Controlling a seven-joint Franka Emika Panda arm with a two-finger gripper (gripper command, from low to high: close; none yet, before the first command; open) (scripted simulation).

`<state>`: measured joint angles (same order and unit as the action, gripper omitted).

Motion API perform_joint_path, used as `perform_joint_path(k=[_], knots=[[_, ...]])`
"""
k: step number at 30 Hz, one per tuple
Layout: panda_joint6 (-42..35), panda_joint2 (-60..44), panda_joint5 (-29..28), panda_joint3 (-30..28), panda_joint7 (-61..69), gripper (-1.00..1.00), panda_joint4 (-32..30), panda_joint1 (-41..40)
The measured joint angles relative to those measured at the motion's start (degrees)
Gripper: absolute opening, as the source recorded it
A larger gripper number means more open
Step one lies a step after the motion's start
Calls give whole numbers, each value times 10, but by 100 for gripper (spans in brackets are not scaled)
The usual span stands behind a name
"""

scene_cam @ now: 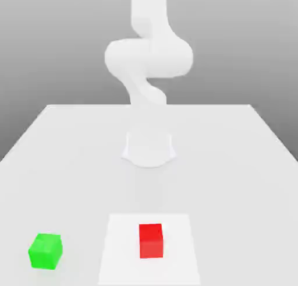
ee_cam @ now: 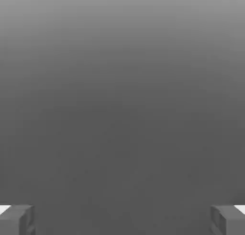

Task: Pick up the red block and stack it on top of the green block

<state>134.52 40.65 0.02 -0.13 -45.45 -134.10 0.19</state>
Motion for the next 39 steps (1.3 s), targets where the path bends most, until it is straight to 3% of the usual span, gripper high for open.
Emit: perform_joint_path(k=[20,26,27,34,39], knots=[[221,-419,2,-6,31,0,-187,11],[318,-544,5,-4,35,0,-184,10],[334,-563,5,-3,35,-100,-182,9],[337,-566,4,-2,34,-100,-181,8],[261,-477,1,-2,32,-100,-195,8]])
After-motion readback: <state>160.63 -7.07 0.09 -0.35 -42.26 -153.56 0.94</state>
